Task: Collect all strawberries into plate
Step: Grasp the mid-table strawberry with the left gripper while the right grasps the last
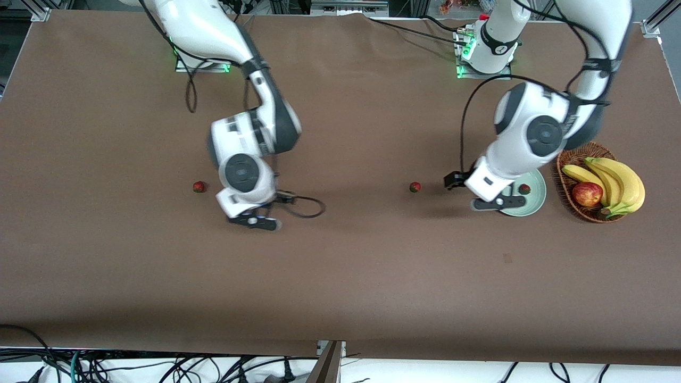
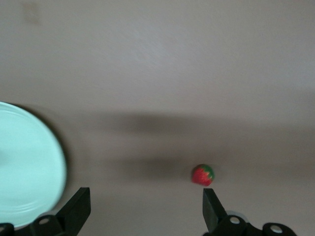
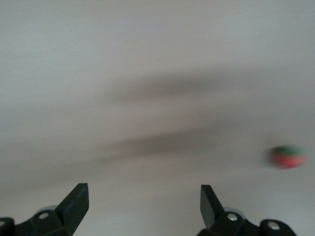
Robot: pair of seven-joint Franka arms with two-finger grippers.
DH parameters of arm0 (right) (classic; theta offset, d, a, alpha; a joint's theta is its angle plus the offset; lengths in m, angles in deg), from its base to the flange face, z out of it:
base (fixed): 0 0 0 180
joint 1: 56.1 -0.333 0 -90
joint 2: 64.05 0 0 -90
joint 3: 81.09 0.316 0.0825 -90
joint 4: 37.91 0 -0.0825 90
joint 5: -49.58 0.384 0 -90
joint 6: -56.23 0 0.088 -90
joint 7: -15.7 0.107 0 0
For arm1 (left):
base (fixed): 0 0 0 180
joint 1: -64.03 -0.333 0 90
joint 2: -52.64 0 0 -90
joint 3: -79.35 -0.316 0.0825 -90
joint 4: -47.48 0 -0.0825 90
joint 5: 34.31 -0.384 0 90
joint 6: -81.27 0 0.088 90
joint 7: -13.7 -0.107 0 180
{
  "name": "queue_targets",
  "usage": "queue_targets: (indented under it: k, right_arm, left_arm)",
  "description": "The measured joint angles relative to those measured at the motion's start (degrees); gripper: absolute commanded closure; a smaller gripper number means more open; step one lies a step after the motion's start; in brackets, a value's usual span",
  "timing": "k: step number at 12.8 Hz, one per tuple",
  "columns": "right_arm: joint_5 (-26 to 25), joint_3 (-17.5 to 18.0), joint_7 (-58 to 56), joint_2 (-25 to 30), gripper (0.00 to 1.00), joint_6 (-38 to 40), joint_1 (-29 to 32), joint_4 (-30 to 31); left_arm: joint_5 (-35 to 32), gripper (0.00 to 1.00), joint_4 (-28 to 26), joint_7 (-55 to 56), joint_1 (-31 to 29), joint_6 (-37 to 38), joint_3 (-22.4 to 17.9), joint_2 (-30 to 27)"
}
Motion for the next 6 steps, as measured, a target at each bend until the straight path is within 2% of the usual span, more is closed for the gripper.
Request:
queue_targets:
  k: [1,3,5,6]
  right_arm:
    - [-0.7,-3.0,-5.8,2.3,0.00,-1.9,0.2,5.3]
    - [-0.9,-7.0,-15.9,6.1,0.01,-11.2,0.5,17.2]
    - [-0.4,-8.2,-20.6,7.8,0.01,-21.4,0.6,27.8]
    - [0.5,-8.2,-21.3,7.9,0.01,-24.5,0.5,31.1]
  left_arm:
    - [-1.8,0.00,-0.7,3.3,0.3,-2.5,1.5,1.6]
    - [-5.0,0.00,-0.9,8.6,1.1,-5.9,3.4,4.9]
    - [-8.9,0.00,-1.0,12.9,1.7,-7.9,4.2,7.8]
    - [-11.3,0.00,-1.0,15.2,1.8,-8.9,4.7,9.1]
